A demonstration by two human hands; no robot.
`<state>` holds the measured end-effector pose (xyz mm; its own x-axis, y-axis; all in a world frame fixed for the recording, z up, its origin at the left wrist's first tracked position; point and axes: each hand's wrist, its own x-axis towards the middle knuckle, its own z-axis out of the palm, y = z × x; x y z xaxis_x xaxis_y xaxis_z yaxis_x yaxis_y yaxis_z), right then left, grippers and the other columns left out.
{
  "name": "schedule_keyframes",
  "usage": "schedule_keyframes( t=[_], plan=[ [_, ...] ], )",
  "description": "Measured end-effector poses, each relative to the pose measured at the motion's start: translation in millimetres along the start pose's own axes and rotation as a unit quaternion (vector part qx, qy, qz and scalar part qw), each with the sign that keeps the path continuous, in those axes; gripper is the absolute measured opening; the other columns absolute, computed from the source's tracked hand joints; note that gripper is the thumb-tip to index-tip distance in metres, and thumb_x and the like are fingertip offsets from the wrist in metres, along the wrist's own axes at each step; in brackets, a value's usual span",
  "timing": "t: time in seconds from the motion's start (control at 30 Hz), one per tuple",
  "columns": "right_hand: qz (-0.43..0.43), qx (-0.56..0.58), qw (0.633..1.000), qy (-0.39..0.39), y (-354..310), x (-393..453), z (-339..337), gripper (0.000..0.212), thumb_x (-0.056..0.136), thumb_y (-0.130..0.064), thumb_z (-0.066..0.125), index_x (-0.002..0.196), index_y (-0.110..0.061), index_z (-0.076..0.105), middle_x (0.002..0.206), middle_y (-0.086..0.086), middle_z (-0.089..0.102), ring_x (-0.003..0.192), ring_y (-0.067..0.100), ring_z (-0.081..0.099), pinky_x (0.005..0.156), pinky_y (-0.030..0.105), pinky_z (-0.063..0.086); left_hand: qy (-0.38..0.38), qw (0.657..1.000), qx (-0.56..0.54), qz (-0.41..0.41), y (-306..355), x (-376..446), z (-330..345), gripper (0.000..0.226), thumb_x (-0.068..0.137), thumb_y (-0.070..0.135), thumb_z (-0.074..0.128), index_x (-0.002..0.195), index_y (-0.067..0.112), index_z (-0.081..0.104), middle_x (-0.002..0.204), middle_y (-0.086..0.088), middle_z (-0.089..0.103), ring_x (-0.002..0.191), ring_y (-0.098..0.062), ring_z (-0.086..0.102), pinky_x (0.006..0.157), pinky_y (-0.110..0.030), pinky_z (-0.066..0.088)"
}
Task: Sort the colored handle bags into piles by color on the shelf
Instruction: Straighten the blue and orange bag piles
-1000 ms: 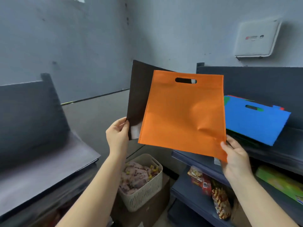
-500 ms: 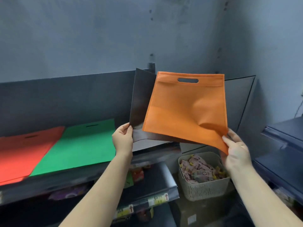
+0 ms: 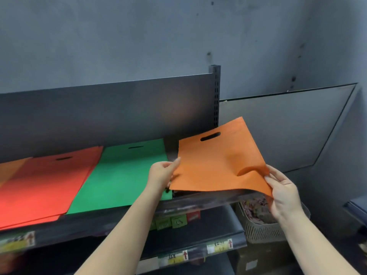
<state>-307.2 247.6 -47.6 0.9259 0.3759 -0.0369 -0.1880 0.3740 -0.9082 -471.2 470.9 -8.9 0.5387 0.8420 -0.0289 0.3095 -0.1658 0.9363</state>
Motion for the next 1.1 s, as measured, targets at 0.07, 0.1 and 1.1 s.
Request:
schedule_keyframes(
  t=[0.07,0.1,1.1],
  plan=[
    [-0.011,-0.029,1.0,0.0,3.6,-3.1,1.1,0.026,0.097,-0.002,0.045,0.103,-0.016,0.067,0.085,0.001,0.073,0.071,0.009,0.07,0.054,0.02,0.055,-0.04,0.998,0.051,0.005,-1.7,-1.3,-6.7,0.048,0.081,0.019,0.074,0.124,0.007,0.058,0.103,-0.009,0.068,0.08,-0.017,0.062,0.061,-0.018,0.048],
    [-0.017,-0.046,0.999,-0.003,4.2,-5.6,1.7,0.026,0.097,-0.003,0.046,0.103,-0.017,0.067,0.091,0.003,0.072,0.076,0.012,0.069,0.055,0.019,0.055,-0.046,0.995,0.084,0.021,-3.0,-2.8,-9.5,0.056,0.079,0.014,0.075,0.13,0.004,0.054,0.107,-0.01,0.068,0.084,-0.017,0.063,0.067,-0.021,0.049],
    [-0.2,-0.205,0.91,-0.3,152.5,-257.3,355.9,0.031,0.085,-0.005,0.068,0.076,-0.033,0.056,0.077,-0.019,0.061,0.069,-0.012,0.059,0.057,0.003,0.042,0.392,0.908,-0.117,0.086,-162.9,-162.2,-418.1,0.022,0.084,0.015,0.071,0.095,0.032,0.061,0.087,0.013,0.072,0.082,-0.004,0.068,0.068,-0.025,0.054]
  ],
)
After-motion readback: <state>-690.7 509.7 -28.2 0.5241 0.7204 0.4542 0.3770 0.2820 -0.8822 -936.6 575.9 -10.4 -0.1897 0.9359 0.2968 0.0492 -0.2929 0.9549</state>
